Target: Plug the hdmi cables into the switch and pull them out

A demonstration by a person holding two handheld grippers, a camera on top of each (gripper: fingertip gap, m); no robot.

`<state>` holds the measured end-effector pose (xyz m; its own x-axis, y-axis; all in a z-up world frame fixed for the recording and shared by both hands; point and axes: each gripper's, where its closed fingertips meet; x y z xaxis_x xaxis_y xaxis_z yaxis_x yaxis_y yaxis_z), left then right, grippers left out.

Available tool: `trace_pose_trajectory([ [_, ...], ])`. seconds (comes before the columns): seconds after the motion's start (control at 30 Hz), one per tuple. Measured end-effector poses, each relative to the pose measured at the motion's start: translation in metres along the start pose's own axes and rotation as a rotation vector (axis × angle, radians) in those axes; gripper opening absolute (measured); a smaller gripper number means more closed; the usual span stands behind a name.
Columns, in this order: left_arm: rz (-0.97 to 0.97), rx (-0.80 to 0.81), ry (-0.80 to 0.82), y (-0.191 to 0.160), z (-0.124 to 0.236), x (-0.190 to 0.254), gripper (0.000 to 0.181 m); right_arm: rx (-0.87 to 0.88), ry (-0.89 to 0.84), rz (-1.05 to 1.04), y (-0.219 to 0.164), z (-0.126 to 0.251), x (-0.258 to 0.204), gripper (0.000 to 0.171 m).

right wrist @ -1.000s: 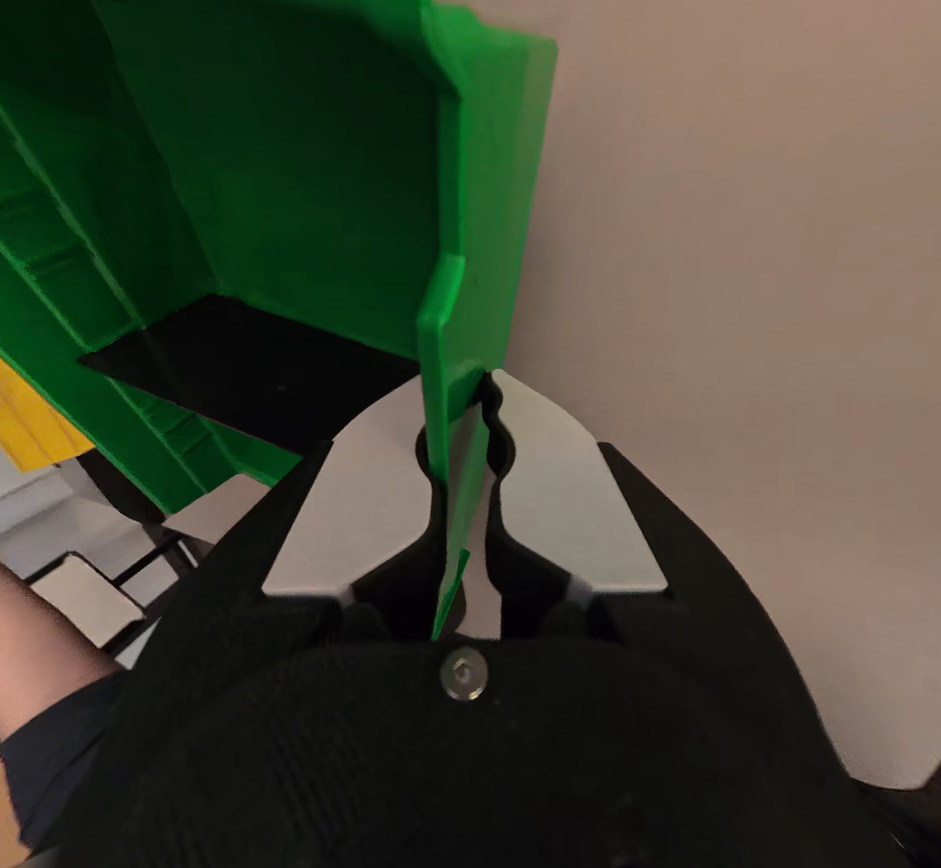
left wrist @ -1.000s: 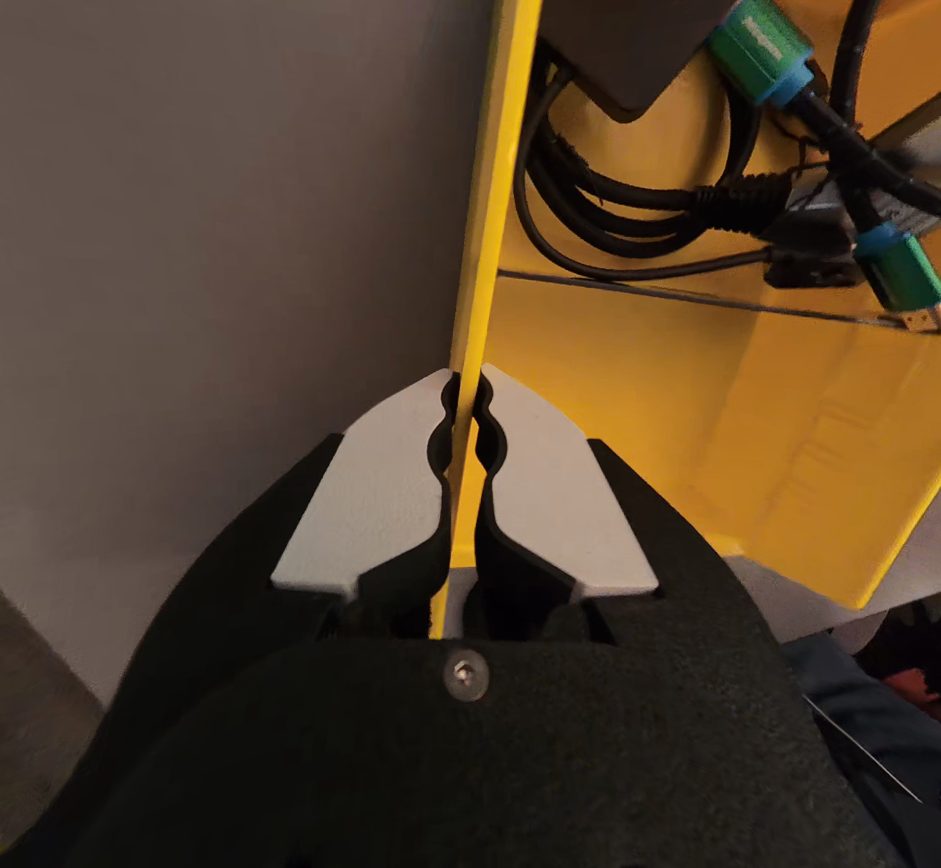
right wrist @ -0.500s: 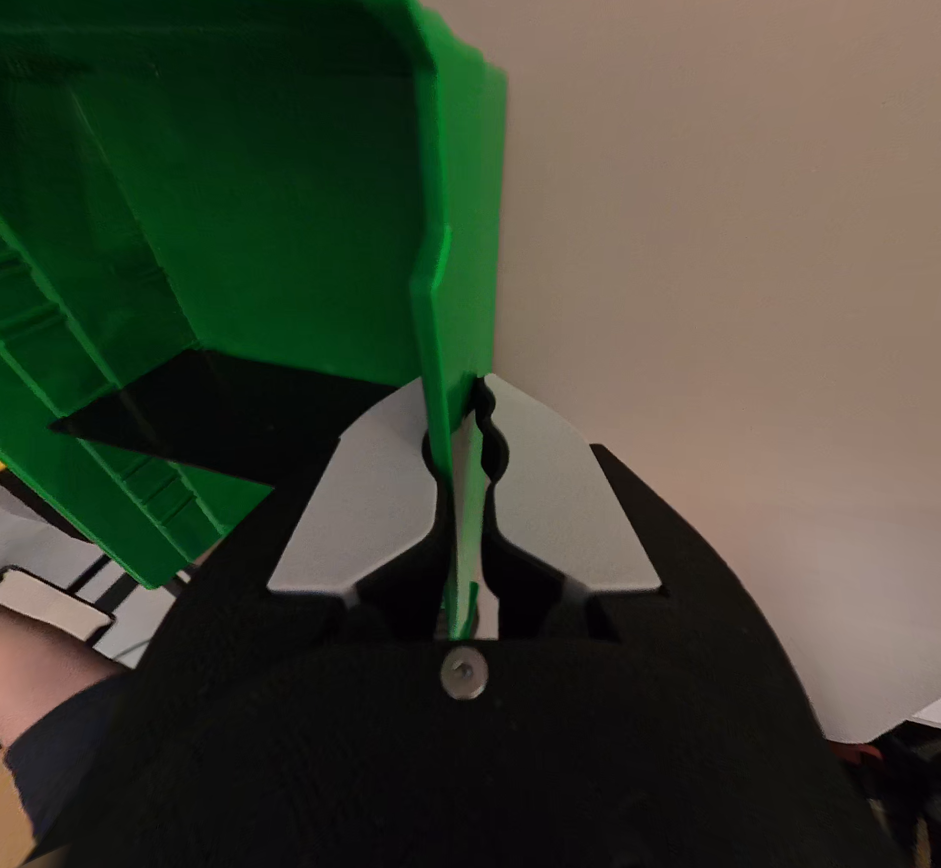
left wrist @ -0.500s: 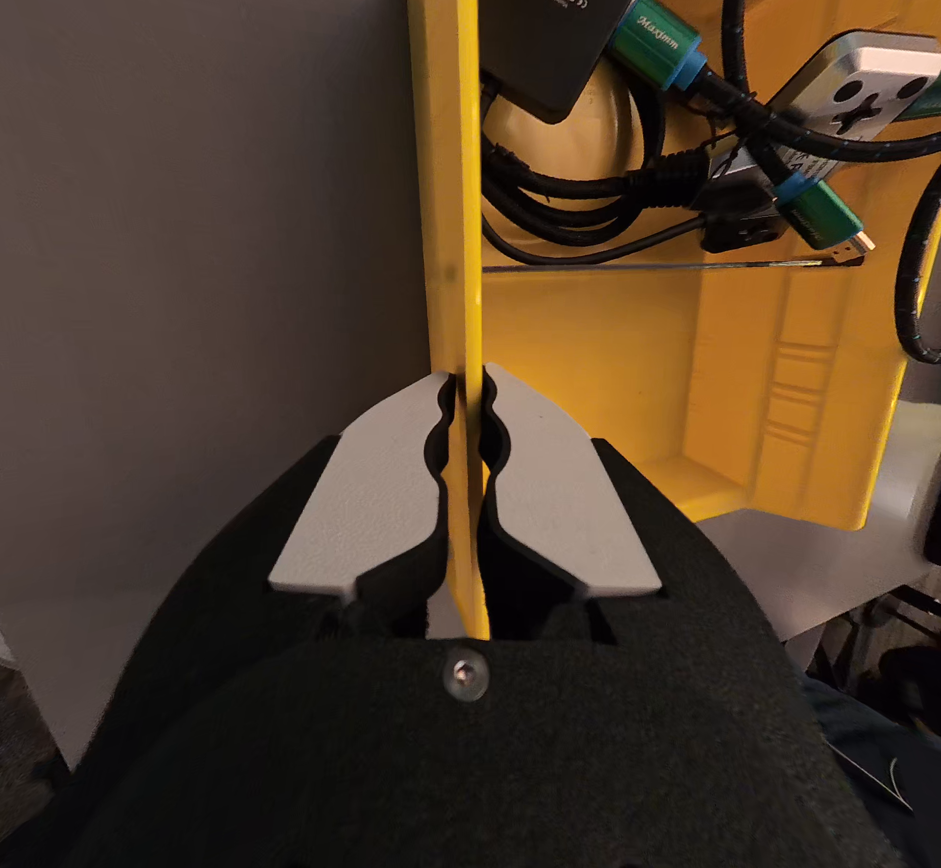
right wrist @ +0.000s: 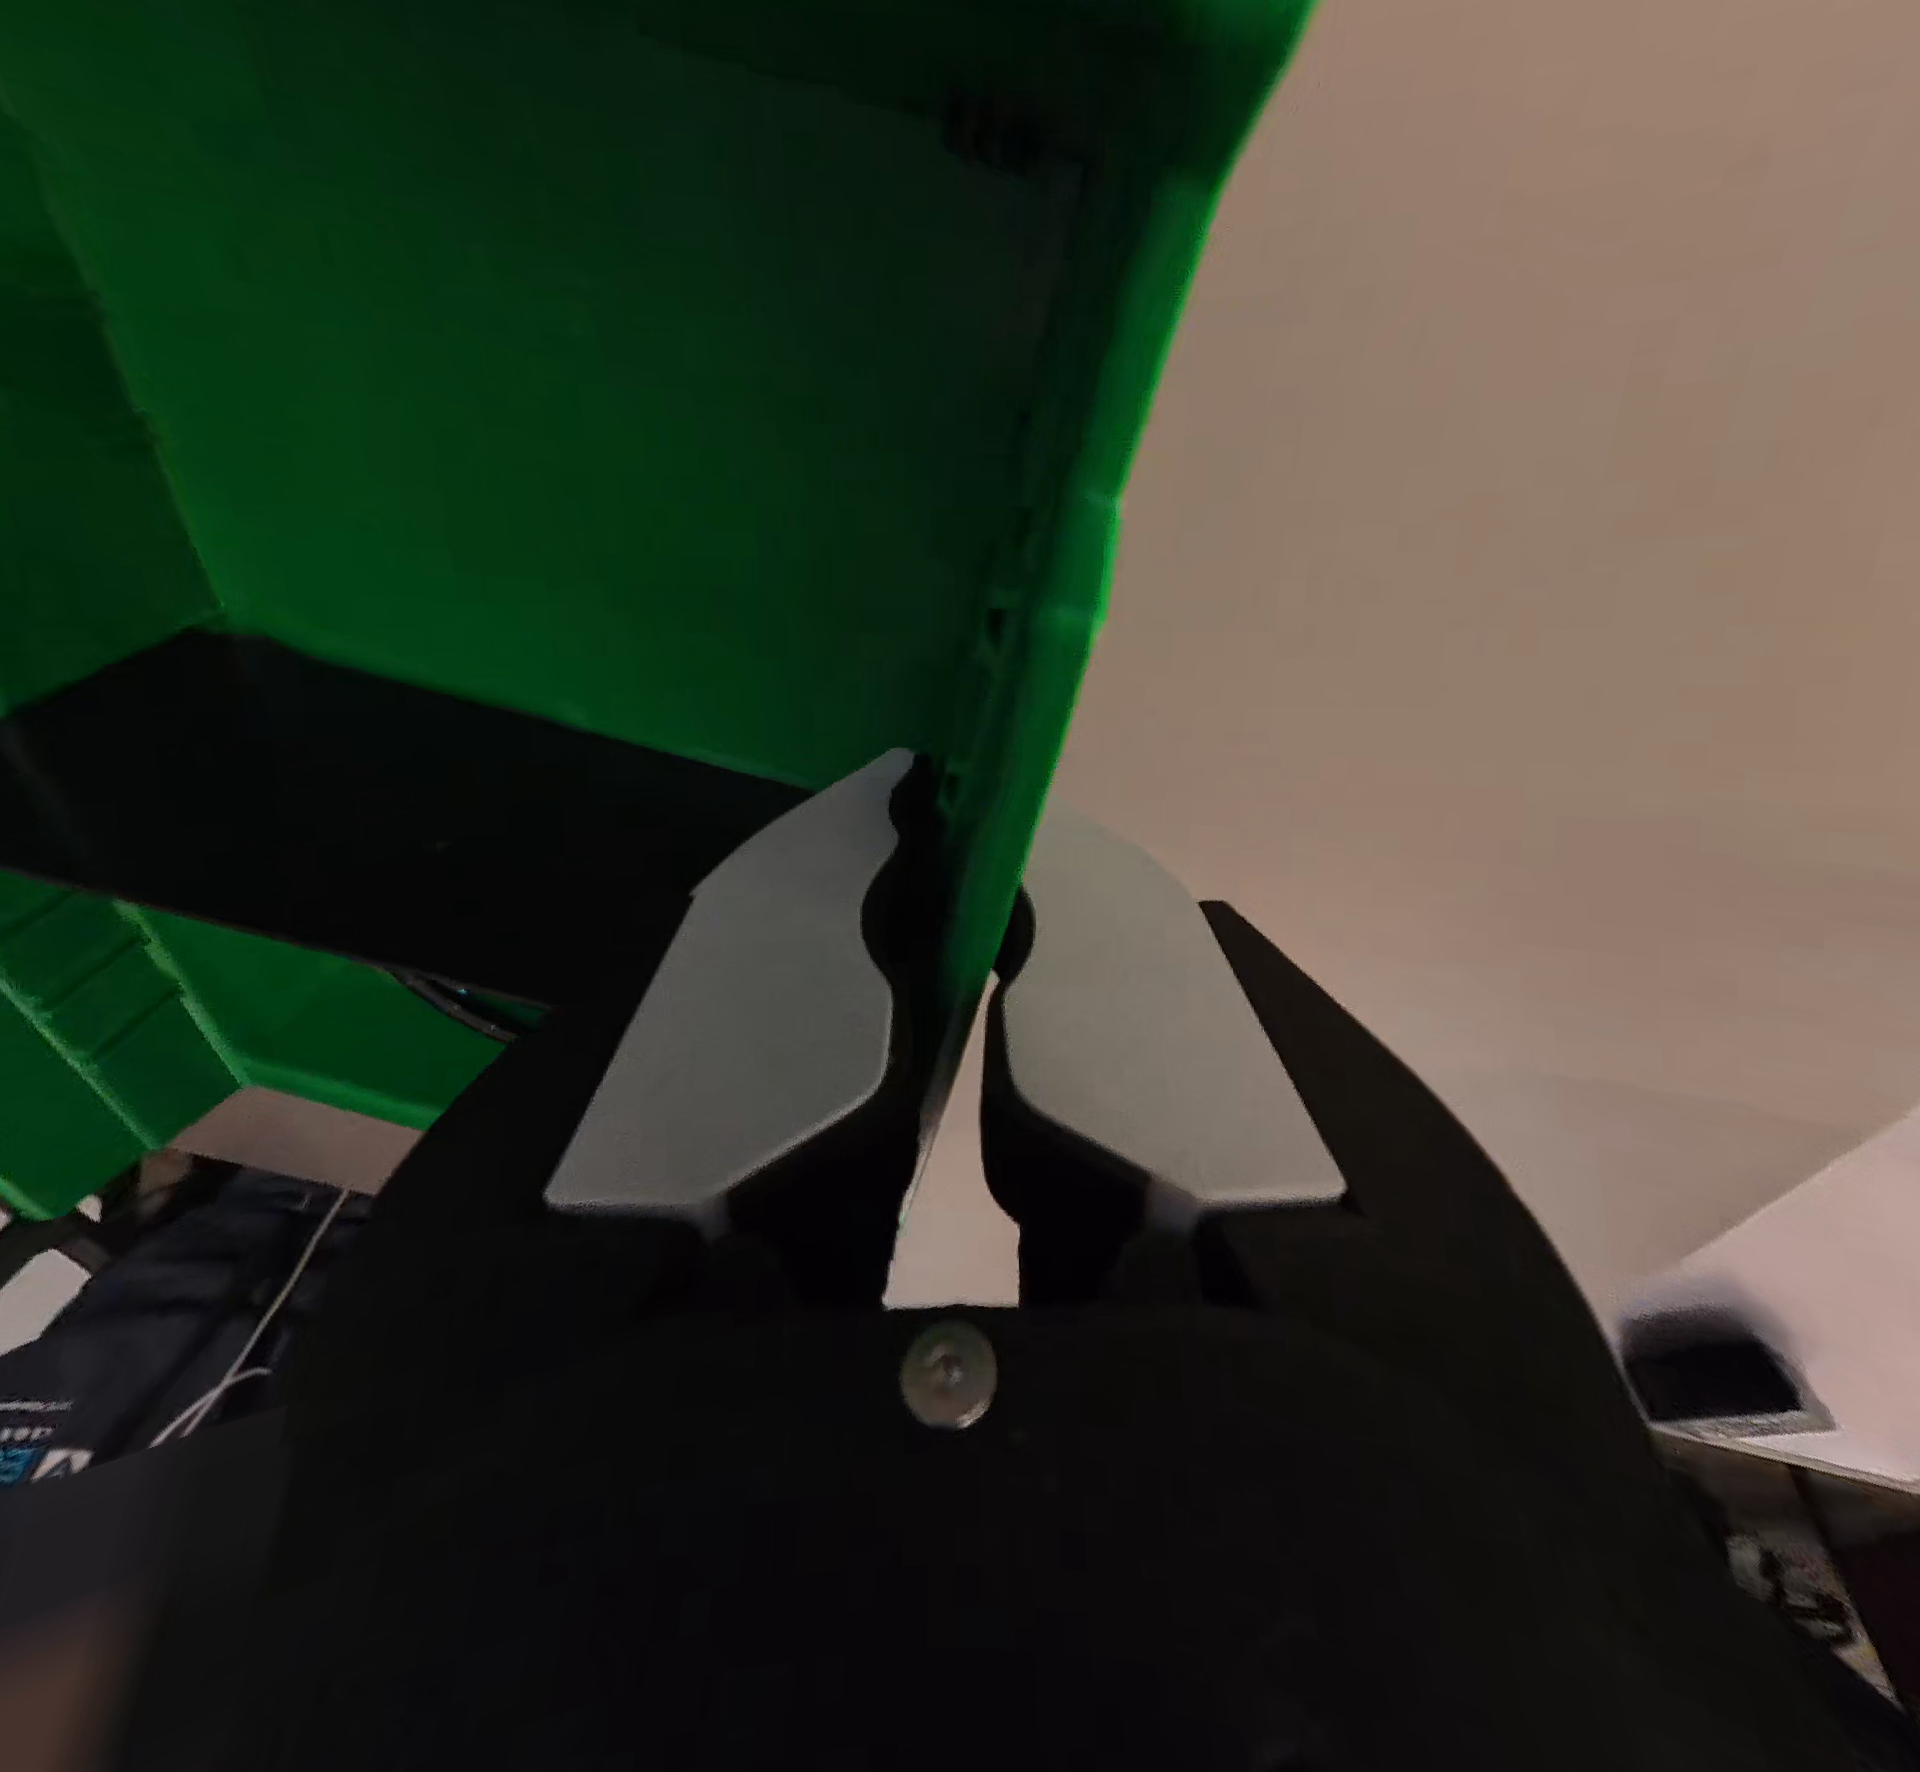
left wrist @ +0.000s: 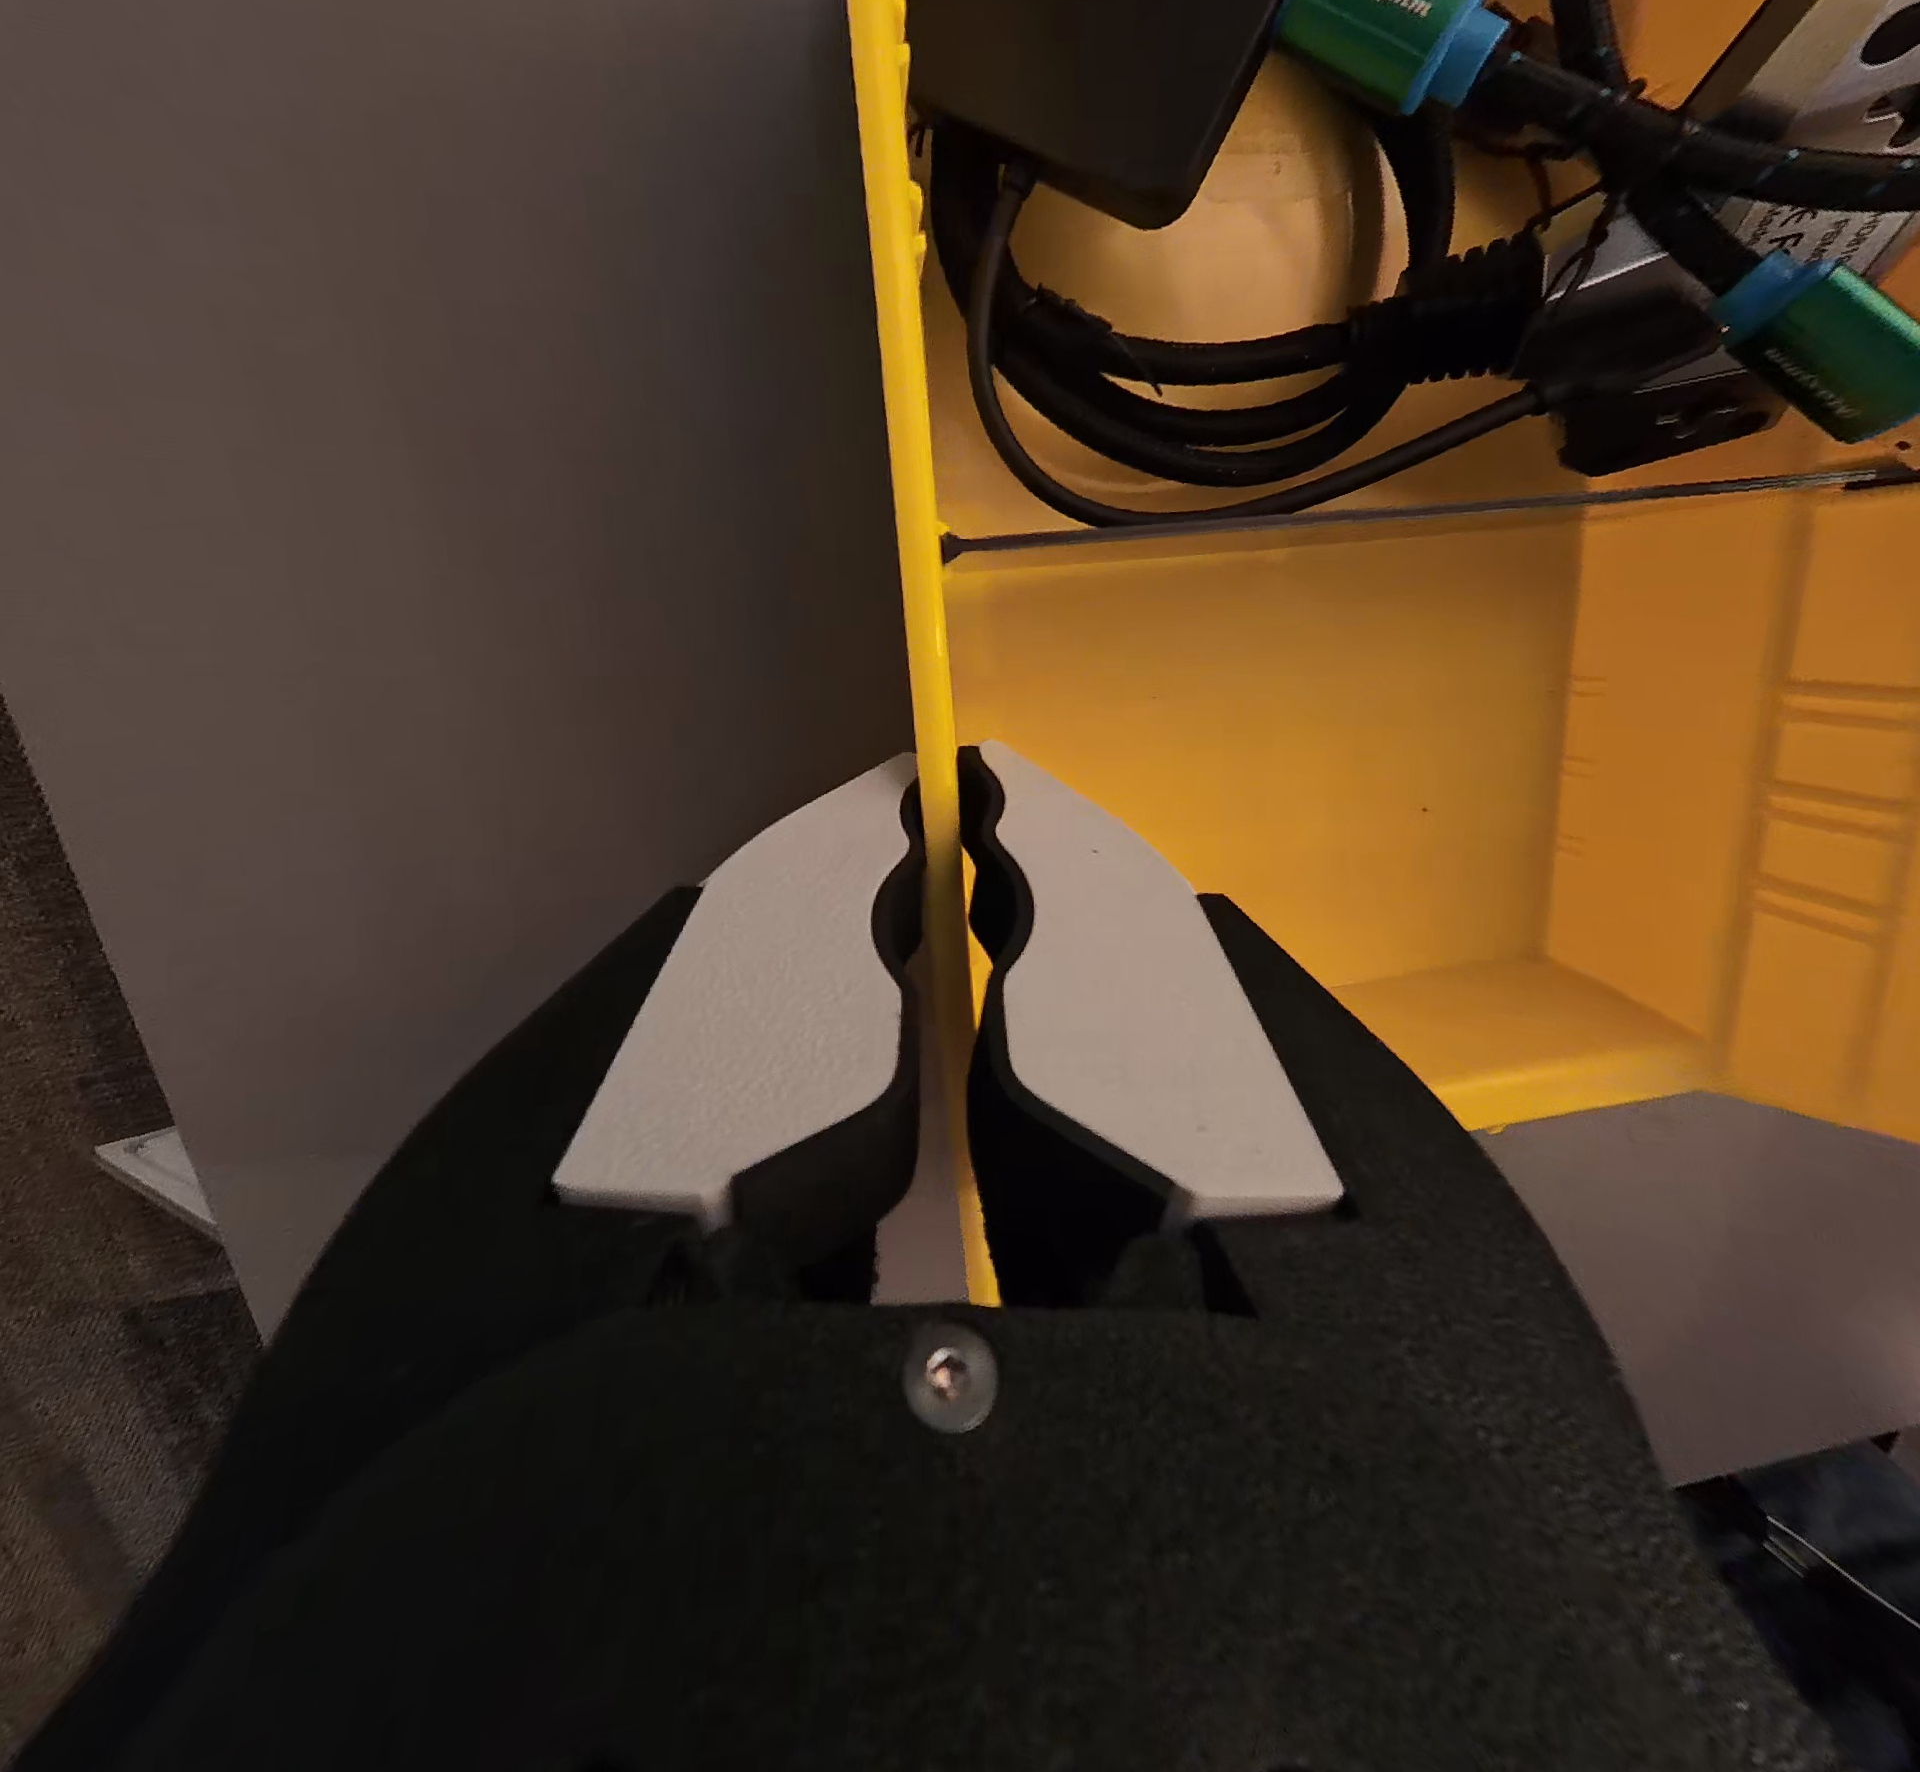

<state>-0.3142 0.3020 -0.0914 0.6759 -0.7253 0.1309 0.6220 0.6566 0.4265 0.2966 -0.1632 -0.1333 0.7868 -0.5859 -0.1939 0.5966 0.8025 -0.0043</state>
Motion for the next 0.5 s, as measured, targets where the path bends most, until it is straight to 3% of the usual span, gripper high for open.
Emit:
trace_pose_trajectory([
  [0.17,-0.030,0.039,-0.021,-0.001,0.000,0.002,0.004,0.143,0.029,0.078,0.006,0.000,0.000,0.012],
  [0.27,-0.055,0.086,-0.022,0.002,-0.001,0.001,0.004,0.369,0.075,0.088,0.025,0.019,-0.005,0.022],
  [0.37,-0.081,0.267,-0.014,0.021,0.010,-0.001,0.012,0.601,0.074,0.111,0.036,0.059,-0.005,0.035],
  [0.5,-0.169,0.593,-0.106,0.055,0.054,0.017,0.024,0.932,0.057,0.182,0.035,0.127,-0.022,0.041],
])
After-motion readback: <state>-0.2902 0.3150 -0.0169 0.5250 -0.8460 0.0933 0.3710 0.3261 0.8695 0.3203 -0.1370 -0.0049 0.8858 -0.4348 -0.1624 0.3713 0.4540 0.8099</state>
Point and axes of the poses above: each gripper's, where its closed fingertips meet, z back along the fingers, y out of its top, x = y × z across the jaws, and after that the axes turned 5 degrees about x, right-handed
